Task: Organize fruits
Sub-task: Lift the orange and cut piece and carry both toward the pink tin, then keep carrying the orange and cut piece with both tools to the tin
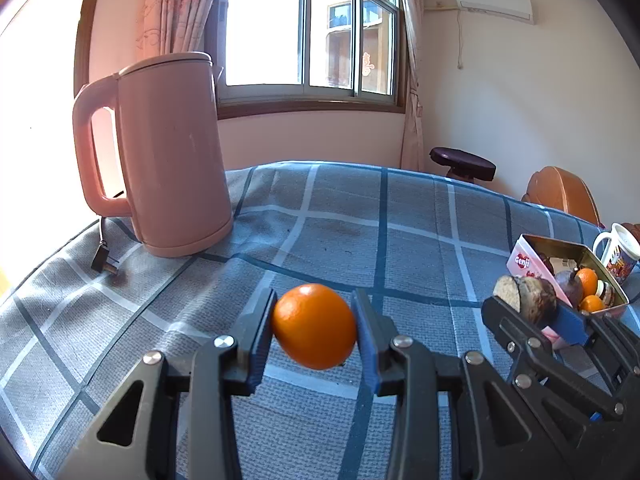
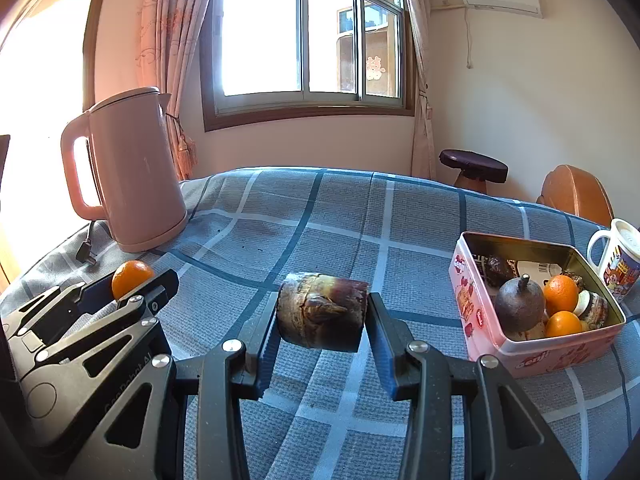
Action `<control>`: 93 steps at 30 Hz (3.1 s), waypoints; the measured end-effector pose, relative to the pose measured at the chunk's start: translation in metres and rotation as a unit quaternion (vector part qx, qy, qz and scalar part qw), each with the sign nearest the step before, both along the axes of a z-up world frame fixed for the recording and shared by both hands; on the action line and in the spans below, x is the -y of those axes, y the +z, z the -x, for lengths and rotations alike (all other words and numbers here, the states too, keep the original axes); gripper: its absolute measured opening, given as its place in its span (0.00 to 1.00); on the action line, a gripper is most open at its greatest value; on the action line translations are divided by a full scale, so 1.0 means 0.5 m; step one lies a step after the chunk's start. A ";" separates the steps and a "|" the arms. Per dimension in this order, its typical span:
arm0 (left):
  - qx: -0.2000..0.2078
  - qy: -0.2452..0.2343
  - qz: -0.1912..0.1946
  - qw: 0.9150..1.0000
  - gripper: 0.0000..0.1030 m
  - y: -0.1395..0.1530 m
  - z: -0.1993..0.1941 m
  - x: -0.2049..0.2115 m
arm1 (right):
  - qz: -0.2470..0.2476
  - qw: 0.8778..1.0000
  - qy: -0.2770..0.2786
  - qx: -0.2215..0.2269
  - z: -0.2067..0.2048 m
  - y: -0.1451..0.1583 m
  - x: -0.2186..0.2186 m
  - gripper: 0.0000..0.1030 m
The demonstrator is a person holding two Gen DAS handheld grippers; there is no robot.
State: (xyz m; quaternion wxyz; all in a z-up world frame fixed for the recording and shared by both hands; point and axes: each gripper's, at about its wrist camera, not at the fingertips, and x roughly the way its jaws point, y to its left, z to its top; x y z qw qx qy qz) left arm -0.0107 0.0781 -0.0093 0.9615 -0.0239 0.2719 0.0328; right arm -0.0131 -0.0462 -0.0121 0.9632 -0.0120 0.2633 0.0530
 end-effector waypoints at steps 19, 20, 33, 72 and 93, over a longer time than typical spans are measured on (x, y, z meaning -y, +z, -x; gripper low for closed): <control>0.008 -0.014 -0.014 1.000 0.39 0.003 0.027 0.047 | -0.001 1.000 -0.022 0.010 0.034 0.003 0.055 0.42; 0.008 -0.015 -0.014 1.000 0.39 0.003 0.028 0.050 | -0.002 1.000 -0.024 0.010 0.035 0.003 0.059 0.42; 0.008 -0.035 -0.018 0.999 0.39 0.005 0.044 0.106 | 0.005 0.999 -0.031 0.022 0.070 0.010 0.103 0.42; 0.018 -0.076 -0.020 0.997 0.39 0.010 0.085 0.211 | 0.020 0.997 -0.057 0.051 0.136 0.020 0.184 0.42; 0.021 -0.096 -0.030 0.995 0.39 0.011 0.100 0.264 | 0.019 0.993 -0.102 0.057 0.160 0.025 0.242 0.42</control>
